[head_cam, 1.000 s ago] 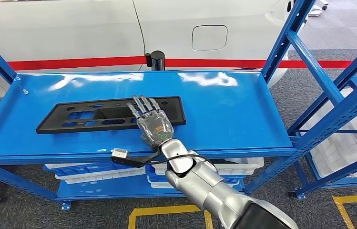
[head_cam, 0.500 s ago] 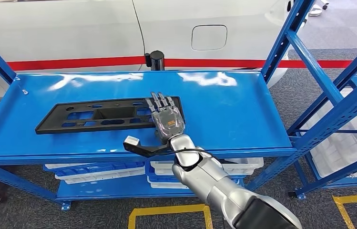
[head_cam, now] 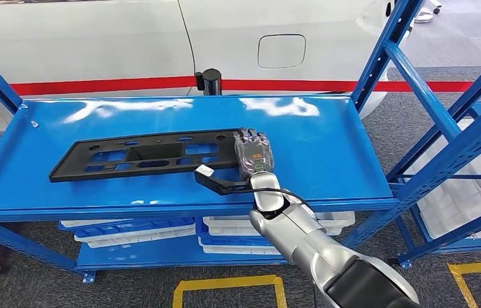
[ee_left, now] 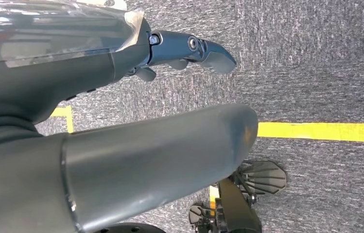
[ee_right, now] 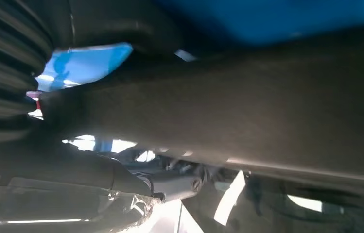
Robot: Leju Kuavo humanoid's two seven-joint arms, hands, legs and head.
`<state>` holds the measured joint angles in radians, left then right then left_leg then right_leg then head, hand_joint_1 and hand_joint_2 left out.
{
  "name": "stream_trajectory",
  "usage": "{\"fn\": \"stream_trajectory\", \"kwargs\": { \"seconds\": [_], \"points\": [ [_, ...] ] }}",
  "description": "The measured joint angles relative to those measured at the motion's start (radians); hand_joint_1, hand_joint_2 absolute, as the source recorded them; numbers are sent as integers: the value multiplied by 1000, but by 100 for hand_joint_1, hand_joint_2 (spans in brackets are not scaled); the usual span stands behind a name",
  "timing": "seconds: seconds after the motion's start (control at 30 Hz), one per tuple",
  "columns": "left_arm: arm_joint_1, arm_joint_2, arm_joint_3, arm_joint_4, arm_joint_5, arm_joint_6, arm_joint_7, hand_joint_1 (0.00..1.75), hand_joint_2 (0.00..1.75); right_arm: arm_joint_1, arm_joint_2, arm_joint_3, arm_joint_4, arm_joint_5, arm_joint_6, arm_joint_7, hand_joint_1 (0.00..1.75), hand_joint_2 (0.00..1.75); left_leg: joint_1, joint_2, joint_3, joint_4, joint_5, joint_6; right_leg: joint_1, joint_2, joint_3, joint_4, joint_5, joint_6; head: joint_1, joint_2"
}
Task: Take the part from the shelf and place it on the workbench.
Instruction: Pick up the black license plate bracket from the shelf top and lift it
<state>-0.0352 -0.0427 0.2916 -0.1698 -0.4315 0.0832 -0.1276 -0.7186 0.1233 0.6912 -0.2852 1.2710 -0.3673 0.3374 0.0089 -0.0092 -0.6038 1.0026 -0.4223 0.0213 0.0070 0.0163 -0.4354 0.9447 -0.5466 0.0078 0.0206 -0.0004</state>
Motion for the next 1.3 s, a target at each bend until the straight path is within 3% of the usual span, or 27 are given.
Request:
{"fn": "stream_trajectory", "kwargs": {
  "seconds": [0.5,0.63,0.9,1.1,1.2,1.3],
  "points": [
    [0,-5,2,0,-32,6,-29,0,0,7,-8,-70,6,52,-138,-36,175,175,0,0,0,0,0,0,0,0,0,0,0,0,0,0],
    [0,-10,6,0,-39,9,-34,0,175,10,-8,-89,6,61,-162,-50,175,175,0,0,-1,0,0,0,0,0,0,0,0,0,0,0],
    [-1,-13,22,0,-54,18,-49,0,175,12,20,-181,-14,18,-248,-174,175,175,0,0,-1,0,0,0,1,0,0,0,0,0,0,0],
    [-1,-13,31,0,-68,53,-54,0,175,11,57,-270,-81,-110,-276,-361,175,175,0,0,-1,-1,0,0,1,0,0,0,0,0,0,0],
    [-1,-13,36,0,-78,67,-51,0,175,20,78,-312,-136,-213,-232,-451,175,175,0,-1,-1,-1,0,0,1,0,-1,0,0,0,0,0],
    [-1,-13,41,0,-87,79,-41,0,175,39,101,-371,-204,-399,-114,-574,175,175,0,0,-1,-1,0,0,1,0,-1,0,0,0,0,0]
  ]
}}
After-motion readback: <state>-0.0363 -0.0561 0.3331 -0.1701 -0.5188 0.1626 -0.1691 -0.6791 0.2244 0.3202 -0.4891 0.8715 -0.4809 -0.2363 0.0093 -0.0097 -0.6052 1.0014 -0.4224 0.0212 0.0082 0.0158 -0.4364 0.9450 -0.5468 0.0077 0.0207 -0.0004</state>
